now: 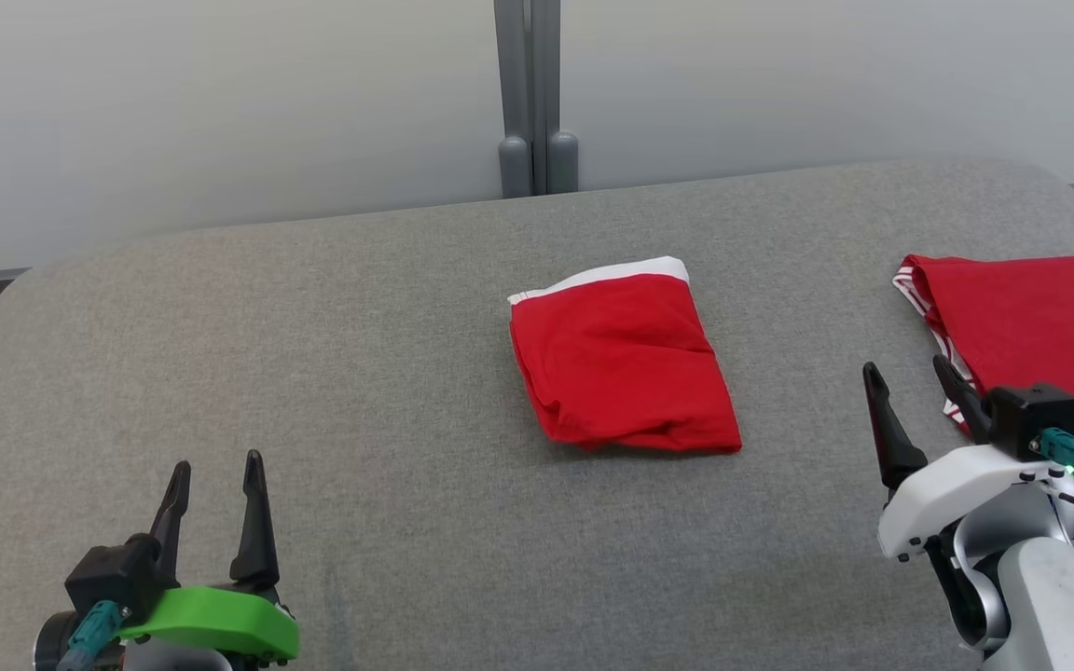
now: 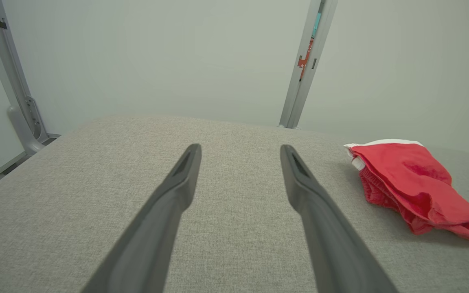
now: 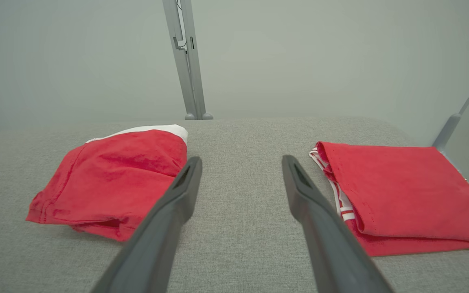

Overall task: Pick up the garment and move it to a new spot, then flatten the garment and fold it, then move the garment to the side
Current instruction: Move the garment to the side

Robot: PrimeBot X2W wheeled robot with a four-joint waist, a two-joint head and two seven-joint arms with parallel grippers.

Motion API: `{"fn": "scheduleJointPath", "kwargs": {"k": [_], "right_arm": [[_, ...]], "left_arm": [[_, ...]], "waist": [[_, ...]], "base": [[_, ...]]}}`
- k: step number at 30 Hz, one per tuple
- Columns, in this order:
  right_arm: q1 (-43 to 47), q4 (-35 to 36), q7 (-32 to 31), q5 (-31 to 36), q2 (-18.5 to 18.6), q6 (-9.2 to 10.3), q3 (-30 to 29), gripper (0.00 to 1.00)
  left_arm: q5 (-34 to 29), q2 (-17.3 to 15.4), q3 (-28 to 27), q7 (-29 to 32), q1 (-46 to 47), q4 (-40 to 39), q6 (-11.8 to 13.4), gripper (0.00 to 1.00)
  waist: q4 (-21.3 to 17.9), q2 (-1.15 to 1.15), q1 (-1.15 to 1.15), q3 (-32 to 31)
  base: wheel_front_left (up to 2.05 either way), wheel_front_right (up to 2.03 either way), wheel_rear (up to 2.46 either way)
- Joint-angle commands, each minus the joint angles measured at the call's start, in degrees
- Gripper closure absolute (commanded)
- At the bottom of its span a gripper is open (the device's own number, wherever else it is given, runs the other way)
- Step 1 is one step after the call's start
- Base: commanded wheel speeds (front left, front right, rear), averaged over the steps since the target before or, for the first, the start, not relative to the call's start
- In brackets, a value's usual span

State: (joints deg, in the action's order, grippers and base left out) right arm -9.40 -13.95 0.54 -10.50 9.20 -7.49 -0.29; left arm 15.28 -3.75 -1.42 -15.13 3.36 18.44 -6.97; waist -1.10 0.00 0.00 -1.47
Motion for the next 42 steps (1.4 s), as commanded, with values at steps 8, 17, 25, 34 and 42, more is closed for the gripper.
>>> {"fn": "scheduleJointPath", "kwargs": {"k": [8,17,25,34,42], "right_arm": [[0.7,-0.3,0.0,0.2,-0.5,0.02,-0.7,0.0],[0.0,0.4,-0.7,0.2,-1.0,0.02,-0.6,0.0],[-8.4,0.0,-6.0,-2.1,1.0,0.02,2.2,0.0],[-21.5,-14.4,-21.1,-8.3,0.5,0.02,0.8,0.0],[-27.8,-26.1,-23.0,-9.1,0.7,0.02,1.3,0.0]], "left_arm": [[0.5,-0.4,0.4,0.0,0.5,-0.6,0.4,0.0],[0.8,-0.1,0.3,0.0,0.9,-1.0,0.5,0.0],[0.5,0.1,0.6,0.0,1.8,-3.9,0.7,0.0],[0.2,0.5,2.2,0.0,5.1,-5.1,0.2,0.0],[0.7,0.7,2.5,0.0,6.8,-6.0,-0.1,0.0]], "waist": [[0.0,0.0,0.0,0.2],[0.6,0.0,0.0,0.8],[2.3,0.0,0.0,4.6],[8.0,0.0,0.0,11.0],[11.7,0.0,0.0,14.6]], "base": [[0.0,0.0,0.0],[0.0,0.0,0.0],[0.0,0.0,0.0],[0.0,0.0,0.0],[0.0,0.0,0.0]]}}
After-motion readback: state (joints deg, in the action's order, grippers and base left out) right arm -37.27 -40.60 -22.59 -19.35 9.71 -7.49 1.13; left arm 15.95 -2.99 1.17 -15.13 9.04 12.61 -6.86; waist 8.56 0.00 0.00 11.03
